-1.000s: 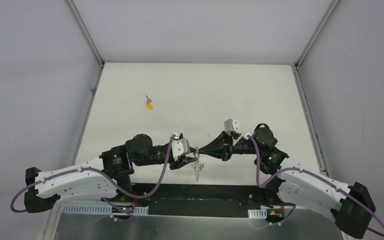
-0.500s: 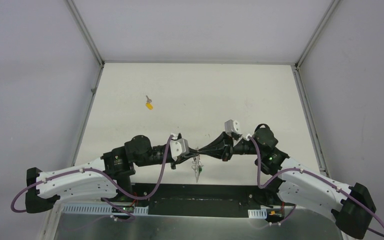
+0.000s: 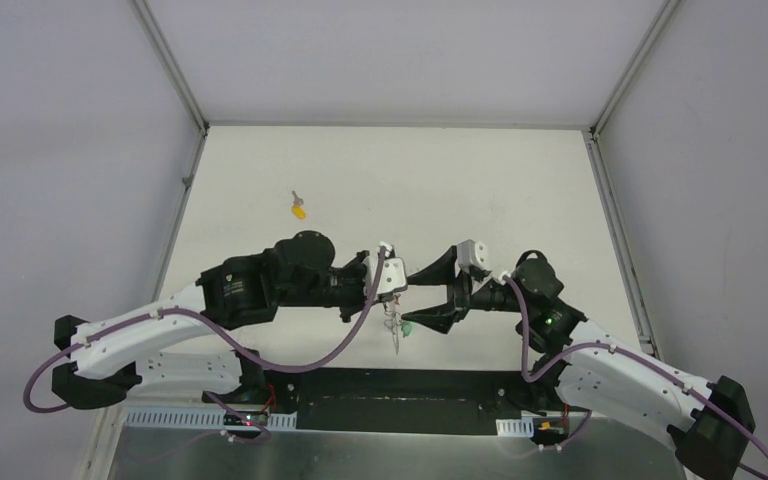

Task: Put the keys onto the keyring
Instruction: Adjust the key on the keyring.

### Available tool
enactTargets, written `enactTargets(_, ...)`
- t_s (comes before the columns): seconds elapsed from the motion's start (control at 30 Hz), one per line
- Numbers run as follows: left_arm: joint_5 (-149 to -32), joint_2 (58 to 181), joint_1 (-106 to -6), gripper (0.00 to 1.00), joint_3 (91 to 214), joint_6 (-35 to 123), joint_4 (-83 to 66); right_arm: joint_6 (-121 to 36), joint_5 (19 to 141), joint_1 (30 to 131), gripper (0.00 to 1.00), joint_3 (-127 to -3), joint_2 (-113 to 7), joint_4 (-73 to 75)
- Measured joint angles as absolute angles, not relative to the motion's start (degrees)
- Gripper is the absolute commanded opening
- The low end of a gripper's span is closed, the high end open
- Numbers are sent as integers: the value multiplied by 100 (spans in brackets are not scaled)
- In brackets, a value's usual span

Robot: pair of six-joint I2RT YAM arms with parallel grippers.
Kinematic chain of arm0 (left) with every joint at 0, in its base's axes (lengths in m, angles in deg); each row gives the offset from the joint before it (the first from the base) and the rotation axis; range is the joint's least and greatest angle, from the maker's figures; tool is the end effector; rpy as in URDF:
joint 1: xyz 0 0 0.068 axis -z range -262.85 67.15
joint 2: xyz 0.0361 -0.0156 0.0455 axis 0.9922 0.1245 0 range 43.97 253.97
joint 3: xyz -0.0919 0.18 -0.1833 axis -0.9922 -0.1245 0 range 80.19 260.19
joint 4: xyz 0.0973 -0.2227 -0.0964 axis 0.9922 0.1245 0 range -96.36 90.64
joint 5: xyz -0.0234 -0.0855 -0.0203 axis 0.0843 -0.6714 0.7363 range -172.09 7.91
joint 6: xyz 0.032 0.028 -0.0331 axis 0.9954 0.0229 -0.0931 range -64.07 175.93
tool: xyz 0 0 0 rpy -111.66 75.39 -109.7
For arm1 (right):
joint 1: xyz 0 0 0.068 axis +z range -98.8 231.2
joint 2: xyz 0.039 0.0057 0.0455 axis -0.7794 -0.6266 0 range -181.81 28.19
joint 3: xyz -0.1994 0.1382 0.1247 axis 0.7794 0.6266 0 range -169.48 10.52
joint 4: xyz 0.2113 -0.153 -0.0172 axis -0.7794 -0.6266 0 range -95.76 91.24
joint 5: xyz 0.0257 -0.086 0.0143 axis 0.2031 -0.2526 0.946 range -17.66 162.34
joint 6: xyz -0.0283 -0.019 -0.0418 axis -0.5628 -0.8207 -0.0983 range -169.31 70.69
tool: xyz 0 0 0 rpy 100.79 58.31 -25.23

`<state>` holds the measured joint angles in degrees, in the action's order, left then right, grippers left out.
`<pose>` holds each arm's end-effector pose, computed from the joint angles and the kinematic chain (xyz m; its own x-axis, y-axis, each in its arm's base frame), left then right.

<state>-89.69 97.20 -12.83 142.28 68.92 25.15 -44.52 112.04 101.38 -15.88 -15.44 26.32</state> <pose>0.0625 -0.1855 0.3799 0.0905 0.4031 -0.9107 0.9779 0.1371 0.1578 0.0985 0.1538 0.2942 0.0039 0.1050 -0.9945 -1.0000 -0.0020 -0.0041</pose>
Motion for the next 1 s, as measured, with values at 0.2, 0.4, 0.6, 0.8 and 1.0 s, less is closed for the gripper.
enactTargets(0.2,-8938,10747,-1283,0,15736,6923,4290,-4480,11160,10138,56,-1594,-1562,2553)
enactTargets(0.4,-8809,11586,-1283,0,16835,6875,5734,-4443,11163,10138,39,-1627,-1802,2804)
enactTargets(0.6,-8792,12161,-1283,0,17661,6752,6641,-4189,11283,10159,33,-1629,-2294,3344)
enactTargets(0.8,-8748,12546,-1285,0,18125,6720,7107,-4091,11335,10277,31,-1629,-2613,3733)
enactTargets(1.0,-8693,12561,-1335,0,18179,6702,7238,-4012,11353,10435,31,-1629,-2773,4168)
